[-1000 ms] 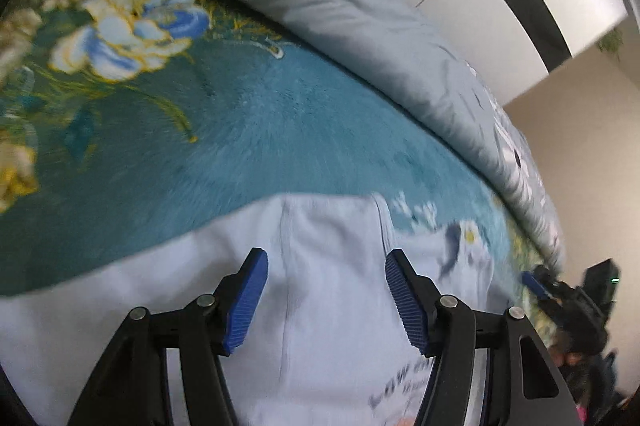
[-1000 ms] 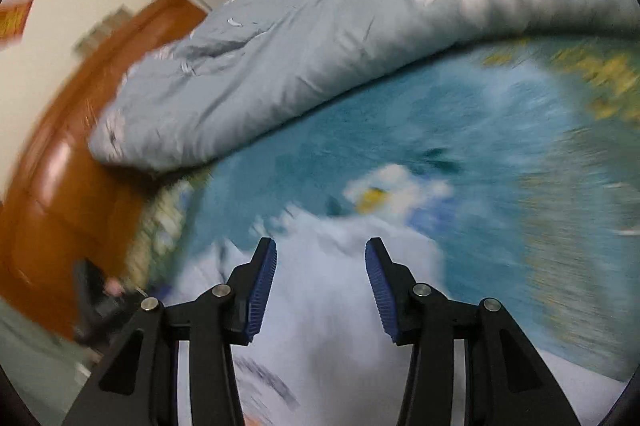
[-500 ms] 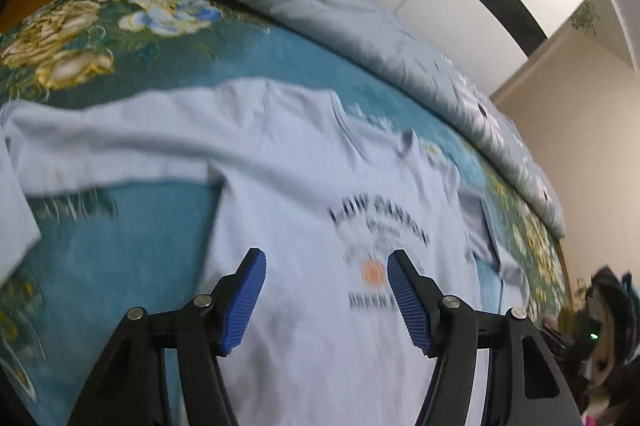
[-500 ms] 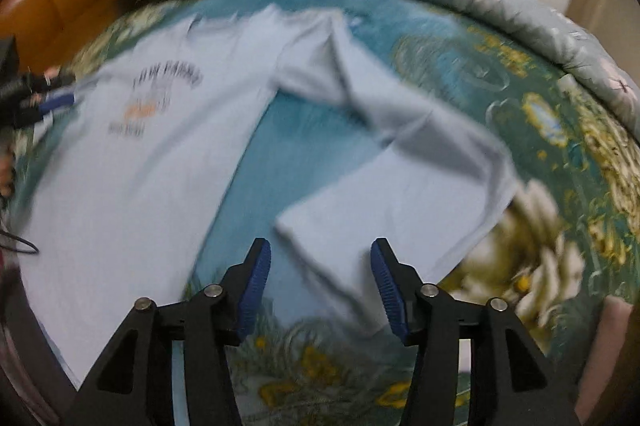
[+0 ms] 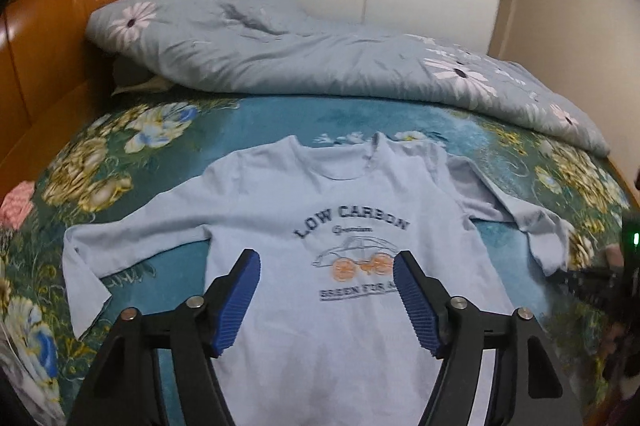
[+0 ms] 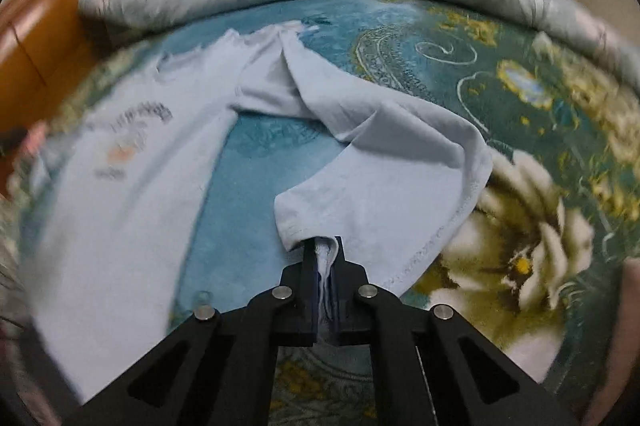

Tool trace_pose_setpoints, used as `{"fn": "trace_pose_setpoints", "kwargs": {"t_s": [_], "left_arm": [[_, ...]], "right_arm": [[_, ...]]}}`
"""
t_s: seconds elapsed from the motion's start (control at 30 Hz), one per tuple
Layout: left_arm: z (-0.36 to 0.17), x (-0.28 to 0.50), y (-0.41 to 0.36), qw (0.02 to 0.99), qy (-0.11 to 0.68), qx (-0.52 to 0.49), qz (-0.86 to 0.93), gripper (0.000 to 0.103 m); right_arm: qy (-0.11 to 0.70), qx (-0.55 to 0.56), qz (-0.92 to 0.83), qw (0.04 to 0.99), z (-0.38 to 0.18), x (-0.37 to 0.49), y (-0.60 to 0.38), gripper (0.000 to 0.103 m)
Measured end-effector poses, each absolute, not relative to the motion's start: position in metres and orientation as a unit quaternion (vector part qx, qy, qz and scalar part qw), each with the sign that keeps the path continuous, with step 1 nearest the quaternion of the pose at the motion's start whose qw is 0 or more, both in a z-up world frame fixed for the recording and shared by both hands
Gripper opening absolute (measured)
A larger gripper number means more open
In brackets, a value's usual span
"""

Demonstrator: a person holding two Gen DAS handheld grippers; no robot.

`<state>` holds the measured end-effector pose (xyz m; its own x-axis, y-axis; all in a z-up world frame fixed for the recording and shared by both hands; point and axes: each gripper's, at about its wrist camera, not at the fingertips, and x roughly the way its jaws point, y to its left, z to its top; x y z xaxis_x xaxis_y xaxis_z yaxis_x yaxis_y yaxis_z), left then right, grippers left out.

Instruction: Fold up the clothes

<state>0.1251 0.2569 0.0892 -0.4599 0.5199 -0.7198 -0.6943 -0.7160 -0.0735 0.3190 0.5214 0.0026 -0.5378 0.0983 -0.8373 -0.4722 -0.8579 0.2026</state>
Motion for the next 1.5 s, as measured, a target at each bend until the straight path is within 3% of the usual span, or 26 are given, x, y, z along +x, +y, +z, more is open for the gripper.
{"fn": "trace_pose_setpoints", "kwargs": {"t_s": [0.17,0.43,0.6,0.87,1.0,1.2,1.5], "left_arm": [[0.096,0.132,0.263,0.372,0.111,-0.373,0.843,0.075],[0.076,0.115,0.224,0.348,0.076,-0.39,0.849,0.075],[0.056,0.079,0.172,0.303,0.017,-0.408,0.861,0.075],[0.033,0.018,0.111,0.26,-0.06,-0.413,0.871,0.075],[0.026,-0.005,0.093,0.252,-0.096,-0.412,0.87,0.075],[0.007,-0.018,0.069,0.24,-0.148,-0.437,0.854,0.075],[0.004,-0.025,0.025,0.194,-0.185,-0.432,0.861,0.075]], "right_arm": [[0.297,-0.36,0.876,0.121,0.063,0.33,0.542,0.004],[0.377,-0.207,0.901,0.057,0.184,0.336,0.559,0.004],[0.375,-0.204,0.9,0.084,0.209,0.298,0.549,0.004],[0.473,-0.166,0.862,0.066,0.232,0.234,0.534,0.004],[0.455,-0.122,0.878,0.086,0.259,0.21,0.516,0.004],[0.435,-0.211,0.872,0.073,0.22,0.125,0.477,0.004],[0.392,-0.399,0.827,0.056,0.071,-0.024,0.393,0.005]]}}
